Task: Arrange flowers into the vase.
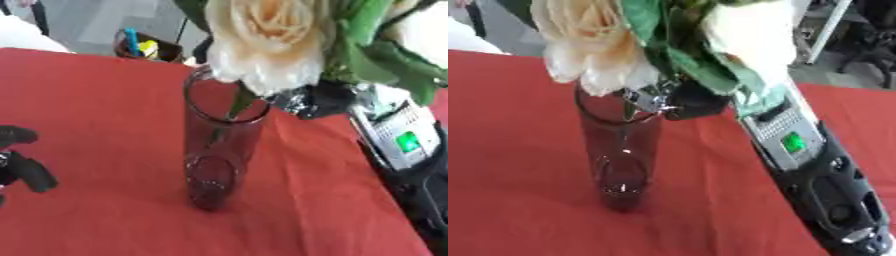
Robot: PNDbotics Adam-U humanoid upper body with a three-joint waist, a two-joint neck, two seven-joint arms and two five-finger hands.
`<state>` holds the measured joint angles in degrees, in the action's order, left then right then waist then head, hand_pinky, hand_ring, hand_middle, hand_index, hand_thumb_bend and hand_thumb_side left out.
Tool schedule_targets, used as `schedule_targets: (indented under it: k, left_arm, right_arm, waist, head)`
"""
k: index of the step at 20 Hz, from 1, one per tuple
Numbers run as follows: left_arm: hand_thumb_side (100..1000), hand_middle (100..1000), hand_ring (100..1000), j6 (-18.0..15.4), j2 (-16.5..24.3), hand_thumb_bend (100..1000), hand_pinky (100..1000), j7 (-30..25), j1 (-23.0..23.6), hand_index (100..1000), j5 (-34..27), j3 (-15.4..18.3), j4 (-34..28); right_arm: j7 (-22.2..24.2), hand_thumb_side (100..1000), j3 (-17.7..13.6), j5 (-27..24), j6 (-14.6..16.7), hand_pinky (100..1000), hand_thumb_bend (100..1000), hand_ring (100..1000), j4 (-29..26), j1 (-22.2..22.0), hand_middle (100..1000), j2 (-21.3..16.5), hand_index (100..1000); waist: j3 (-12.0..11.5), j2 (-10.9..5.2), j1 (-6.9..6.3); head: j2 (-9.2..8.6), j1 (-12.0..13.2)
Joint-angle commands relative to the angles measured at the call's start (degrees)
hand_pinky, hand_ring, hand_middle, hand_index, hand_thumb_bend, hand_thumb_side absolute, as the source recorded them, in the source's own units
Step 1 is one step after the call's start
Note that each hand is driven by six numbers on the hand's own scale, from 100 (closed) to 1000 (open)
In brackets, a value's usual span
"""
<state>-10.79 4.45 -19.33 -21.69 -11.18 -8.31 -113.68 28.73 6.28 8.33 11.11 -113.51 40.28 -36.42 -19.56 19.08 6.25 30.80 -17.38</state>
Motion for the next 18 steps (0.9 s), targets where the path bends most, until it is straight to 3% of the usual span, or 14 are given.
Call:
schedule_targets:
  k: [1, 11, 18]
  left_arm:
    - [984, 689, 460, 0.2, 0.2, 100, 488, -0.1, -0.6, 755, 0.2, -0.3, -0.9]
    - [986, 691, 461, 0.5, 0.3, 100, 488, 0.0, -0.6, 755, 0.3, -0.3, -0.9]
    - [988, 692, 461, 0.6, 0.2, 100, 488, -0.3, -0.5, 755, 0.5, -0.4, -0.9]
  right_arm:
    - [1.0, 1000, -1.3, -2.2, -0.4, 987, 100, 1000, -1.1, 0.5, 698, -2.9, 828]
    - [3.9, 1000, -2.7, -6.0, 0.1, 993, 100, 1000, -1.1, -0.3, 714, -6.8, 836]
    - [2.8, 1000, -3.3, -8.7, 0.1, 993, 100, 1000, -1.1, 0.4, 711, -8.0, 837]
  waist:
    - [0.1, -1.04, -0.15]
    - [0.2, -1.11, 0.08]
    - [0.3, -0.98, 0.15]
  head:
    - [1.2, 1.8]
    - [2.49, 4.5]
    - [2.61, 5.0]
